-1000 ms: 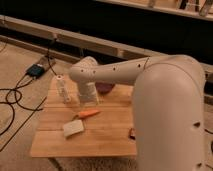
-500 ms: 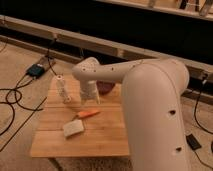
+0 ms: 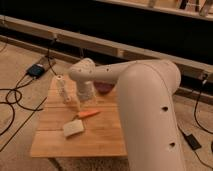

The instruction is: Place the pepper in the ceramic bowl

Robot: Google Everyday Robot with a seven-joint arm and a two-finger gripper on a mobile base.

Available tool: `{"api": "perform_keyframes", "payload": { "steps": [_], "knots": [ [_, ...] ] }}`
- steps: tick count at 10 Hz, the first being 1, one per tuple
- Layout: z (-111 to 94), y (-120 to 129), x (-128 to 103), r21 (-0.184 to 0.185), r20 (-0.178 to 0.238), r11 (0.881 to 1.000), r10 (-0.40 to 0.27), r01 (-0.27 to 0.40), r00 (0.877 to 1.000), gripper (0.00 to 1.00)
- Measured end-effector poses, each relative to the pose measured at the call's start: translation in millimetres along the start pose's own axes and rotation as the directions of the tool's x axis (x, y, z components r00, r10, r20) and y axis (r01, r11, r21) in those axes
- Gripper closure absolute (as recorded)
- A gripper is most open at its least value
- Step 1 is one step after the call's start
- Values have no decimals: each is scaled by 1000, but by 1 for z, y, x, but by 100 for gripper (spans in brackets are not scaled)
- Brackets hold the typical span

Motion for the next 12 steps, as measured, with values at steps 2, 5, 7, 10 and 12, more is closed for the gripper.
{"api": "perform_keyframes", "payload": {
  "steps": [2,5,7,10,12],
  "knots": [
    [1,3,1,1,-11,989,-147,147,989,35],
    [10,-3,1,28,-45,930,-365,366,930,35],
    [18,-6,-4,59,-62,880,-468,471,882,35],
    [25,-6,-15,110,-69,819,-558,563,827,35],
    [32,-1,-18,136,-79,781,-605,610,792,35]
  ]
}}
